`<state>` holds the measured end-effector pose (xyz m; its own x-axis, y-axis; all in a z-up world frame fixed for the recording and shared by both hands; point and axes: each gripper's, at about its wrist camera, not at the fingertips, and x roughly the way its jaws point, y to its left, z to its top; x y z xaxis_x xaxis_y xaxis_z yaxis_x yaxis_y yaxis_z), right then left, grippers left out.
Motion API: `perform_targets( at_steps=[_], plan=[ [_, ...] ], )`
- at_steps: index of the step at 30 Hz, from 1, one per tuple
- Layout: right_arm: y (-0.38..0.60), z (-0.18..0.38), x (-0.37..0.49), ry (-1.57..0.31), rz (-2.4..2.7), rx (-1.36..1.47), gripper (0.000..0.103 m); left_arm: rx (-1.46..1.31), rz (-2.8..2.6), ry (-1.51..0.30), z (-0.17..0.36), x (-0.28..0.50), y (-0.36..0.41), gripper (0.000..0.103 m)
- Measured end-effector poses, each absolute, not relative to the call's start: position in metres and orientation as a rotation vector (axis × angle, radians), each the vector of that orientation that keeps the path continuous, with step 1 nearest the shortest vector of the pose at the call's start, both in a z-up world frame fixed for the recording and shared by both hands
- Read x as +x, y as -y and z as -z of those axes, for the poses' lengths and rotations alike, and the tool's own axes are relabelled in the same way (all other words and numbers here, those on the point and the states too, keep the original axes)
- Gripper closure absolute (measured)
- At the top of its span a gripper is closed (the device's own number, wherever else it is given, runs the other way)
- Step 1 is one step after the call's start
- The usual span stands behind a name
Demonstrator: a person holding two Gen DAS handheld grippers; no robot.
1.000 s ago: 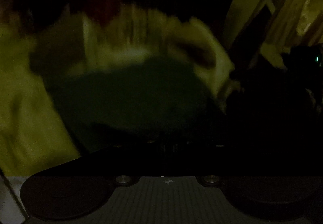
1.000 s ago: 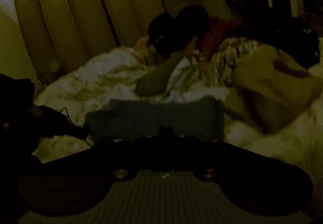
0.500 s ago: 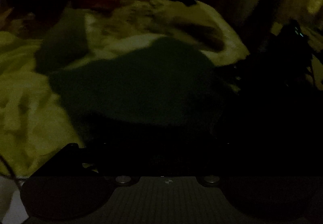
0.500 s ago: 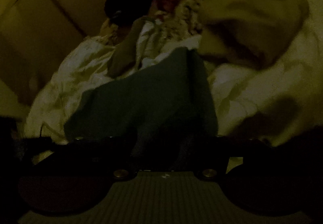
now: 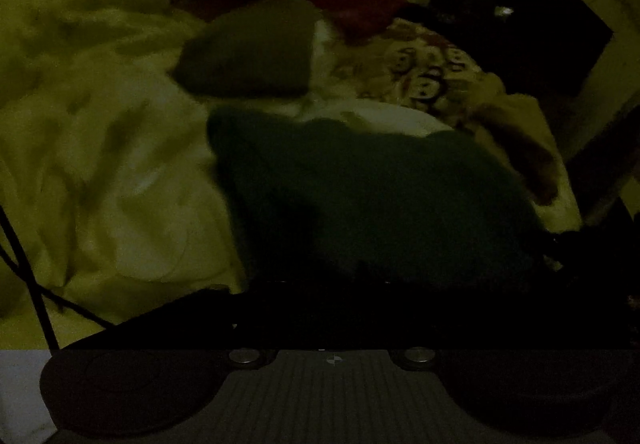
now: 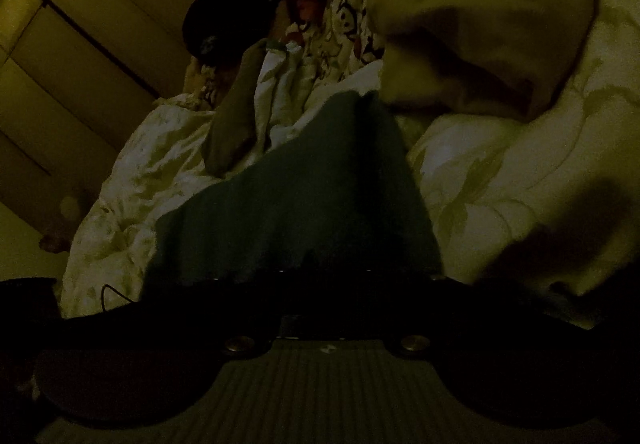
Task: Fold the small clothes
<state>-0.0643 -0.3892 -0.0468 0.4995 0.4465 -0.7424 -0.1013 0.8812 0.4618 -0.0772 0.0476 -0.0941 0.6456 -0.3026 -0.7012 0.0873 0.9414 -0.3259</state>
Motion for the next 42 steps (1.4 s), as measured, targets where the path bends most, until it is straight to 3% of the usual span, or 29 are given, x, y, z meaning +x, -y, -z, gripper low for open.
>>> perform_targets(
  at_steps=[2, 8, 9, 10, 11, 12, 13, 15, 18, 19, 23, 27, 34, 42],
  plan=[
    [0.393, 0.045, -0.066, -0.985, -0.347, 0.406, 0.092, -0.252, 0.246, -0.849, 0.083, -0.083, -0.048, 0.037],
    [0.410, 0.010, -0.090, -0.928, -0.394, 0.460, 0.095, -0.199, 0.300, -0.925, 0.068, -0.101, -0.044, 0.037],
    [0.411, 0.007, -0.093, -0.940, -0.384, 0.432, 0.095, -0.157, 0.302, -0.952, 0.075, -0.100, -0.037, 0.035],
    [0.409, 0.009, -0.093, -0.970, -0.378, 0.397, 0.094, -0.115, 0.288, -0.974, 0.087, -0.097, -0.030, 0.025],
    [0.407, 0.015, -0.091, -1.006, -0.367, 0.361, 0.094, -0.074, 0.270, -0.998, 0.102, -0.091, -0.022, 0.008],
    [0.405, 0.024, -0.089, -1.039, -0.340, 0.319, 0.091, -0.046, 0.267, -1.025, 0.116, -0.085, -0.016, 0.004],
    [0.402, 0.035, -0.087, -1.072, -0.312, 0.274, 0.081, -0.036, 0.267, -1.046, 0.124, -0.080, -0.013, 0.000],
    [0.391, 0.044, -0.085, -1.074, -0.290, 0.178, 0.071, -0.009, 0.284, -1.055, 0.122, -0.076, -0.011, 0.000],
    [0.383, 0.036, -0.089, -1.044, -0.328, 0.130, 0.037, 0.015, 0.313, -1.029, 0.093, -0.084, -0.016, 0.000],
    [0.385, 0.030, -0.092, -1.028, -0.321, 0.138, 0.034, 0.022, 0.333, -0.991, 0.077, -0.089, -0.018, 0.000],
    [0.404, 0.010, -0.096, -0.993, -0.288, 0.179, 0.031, 0.035, 0.378, -0.780, 0.026, -0.089, -0.026, 0.000],
    [0.416, 0.011, -0.085, -1.004, -0.252, 0.209, 0.029, 0.042, 0.360, -0.705, 0.024, -0.046, -0.003, 0.000],
    [0.412, 0.028, -0.066, -1.065, -0.315, 0.309, 0.038, 0.077, 0.520, -0.886, 0.063, -0.016, 0.063, 0.000],
    [0.416, 0.053, -0.037, -1.173, -0.311, 0.369, 0.036, 0.152, 0.459, -0.961, 0.114, -0.018, 0.059, 0.000]
  ],
)
